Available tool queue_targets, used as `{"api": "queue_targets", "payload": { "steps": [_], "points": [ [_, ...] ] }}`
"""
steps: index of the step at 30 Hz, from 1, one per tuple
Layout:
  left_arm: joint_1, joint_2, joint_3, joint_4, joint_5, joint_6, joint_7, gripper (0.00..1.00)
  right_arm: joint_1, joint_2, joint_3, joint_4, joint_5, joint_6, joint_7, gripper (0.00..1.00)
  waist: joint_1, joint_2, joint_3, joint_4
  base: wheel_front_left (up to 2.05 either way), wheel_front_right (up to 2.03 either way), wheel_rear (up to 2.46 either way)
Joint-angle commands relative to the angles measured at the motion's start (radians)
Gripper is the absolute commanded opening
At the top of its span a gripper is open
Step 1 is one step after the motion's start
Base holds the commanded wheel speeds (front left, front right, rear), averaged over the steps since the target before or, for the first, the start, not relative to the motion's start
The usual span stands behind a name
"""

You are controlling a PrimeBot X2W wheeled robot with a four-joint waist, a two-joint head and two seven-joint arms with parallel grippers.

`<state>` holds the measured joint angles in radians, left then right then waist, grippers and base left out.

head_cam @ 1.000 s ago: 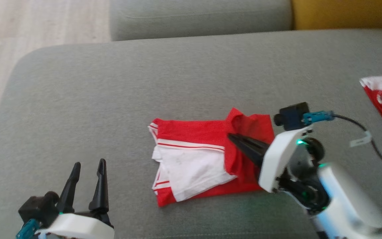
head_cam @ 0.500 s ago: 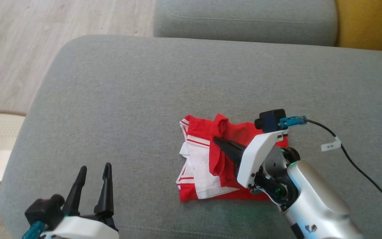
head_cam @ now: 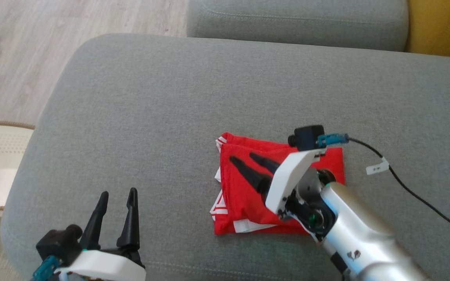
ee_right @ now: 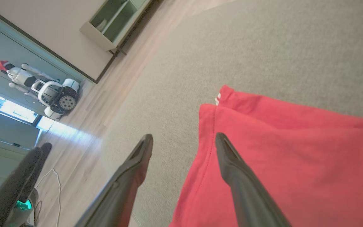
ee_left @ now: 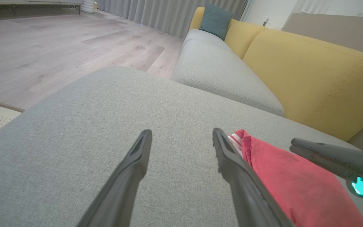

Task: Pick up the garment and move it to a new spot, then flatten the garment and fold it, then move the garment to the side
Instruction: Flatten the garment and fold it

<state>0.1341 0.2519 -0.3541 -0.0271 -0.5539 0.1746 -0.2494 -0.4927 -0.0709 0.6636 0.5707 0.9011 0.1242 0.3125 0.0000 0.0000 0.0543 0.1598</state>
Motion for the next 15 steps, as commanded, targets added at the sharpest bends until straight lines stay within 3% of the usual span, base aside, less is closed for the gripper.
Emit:
{"api": "queue_targets", "payload": {
  "steps": [1, 7, 15],
  "points": [
    [-0.049, 0.004, 0.031, -0.024, 0.011, -0.007, -0.012, 1.00, -0.051, 0.020, 0.011, -0.028, 0.012, 0.007, -0.021, 1.00, 0.0000, 0.0000, 0.001, -0.004, 0.00, 0.00, 0.00],
    [-0.056, -0.004, 0.039, -0.019, 0.023, -0.014, -0.012, 1.00, -0.095, 0.021, -0.015, -0.011, 0.014, 0.007, -0.147, 1.00, 0.0000, 0.0000, 0.007, -0.032, 0.00, 0.00, 0.00],
    [-0.077, -0.014, 0.046, -0.015, 0.059, -0.022, -0.012, 1.00, -0.080, 0.015, -0.145, 0.024, -0.178, 0.007, -0.356, 1.00, 0.0000, 0.0000, 0.011, -0.092, 0.00, 0.00, 0.00]
  ]
}}
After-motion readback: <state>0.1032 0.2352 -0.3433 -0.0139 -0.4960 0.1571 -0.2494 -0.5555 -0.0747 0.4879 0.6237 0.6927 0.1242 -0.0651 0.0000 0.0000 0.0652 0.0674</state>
